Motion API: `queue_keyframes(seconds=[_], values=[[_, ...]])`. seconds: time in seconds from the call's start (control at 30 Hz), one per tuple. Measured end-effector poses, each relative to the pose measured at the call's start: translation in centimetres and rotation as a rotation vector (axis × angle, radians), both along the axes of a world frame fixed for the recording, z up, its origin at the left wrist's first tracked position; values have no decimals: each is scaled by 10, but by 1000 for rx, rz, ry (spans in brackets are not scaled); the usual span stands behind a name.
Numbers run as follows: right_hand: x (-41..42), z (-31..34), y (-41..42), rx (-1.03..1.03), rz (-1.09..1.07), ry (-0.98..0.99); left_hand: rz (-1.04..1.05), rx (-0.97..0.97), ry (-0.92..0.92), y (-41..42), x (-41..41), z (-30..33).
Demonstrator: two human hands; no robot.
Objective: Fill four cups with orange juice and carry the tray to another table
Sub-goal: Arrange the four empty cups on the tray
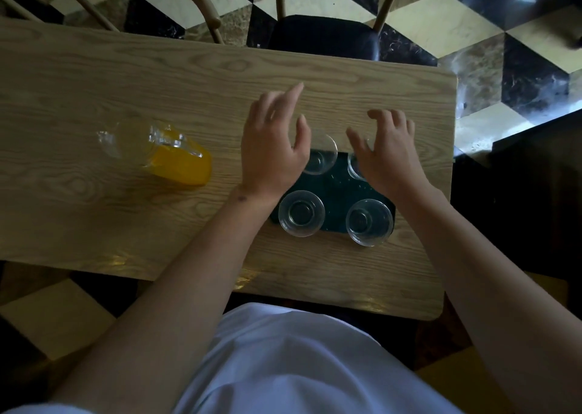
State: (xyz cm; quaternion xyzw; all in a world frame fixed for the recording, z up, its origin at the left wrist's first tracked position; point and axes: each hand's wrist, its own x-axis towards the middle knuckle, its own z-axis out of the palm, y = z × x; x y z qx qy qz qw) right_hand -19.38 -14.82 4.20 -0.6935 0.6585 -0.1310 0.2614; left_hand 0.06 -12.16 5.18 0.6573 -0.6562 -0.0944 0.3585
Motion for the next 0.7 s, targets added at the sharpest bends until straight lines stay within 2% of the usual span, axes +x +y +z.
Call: queue_keyframes(seconds=[0.1, 0.23, 0.4, 0.5, 0.57, 0.7], values=[[21, 19, 22, -71, -27, -154, 18, -104, 156, 34, 15, 9], [66, 29, 52, 22, 74, -324, 191, -32, 368, 91, 46, 4], [125, 15, 76, 198, 289, -250, 419, 51, 485, 147, 96, -10], [153, 12, 82, 291, 334, -244, 521, 116, 548, 165, 124, -15], [171, 11, 81, 301, 335, -234, 604, 184, 662, 168, 143, -20], [199, 18, 67, 421, 242, -305, 679, 320, 1030, 154, 176, -28]])
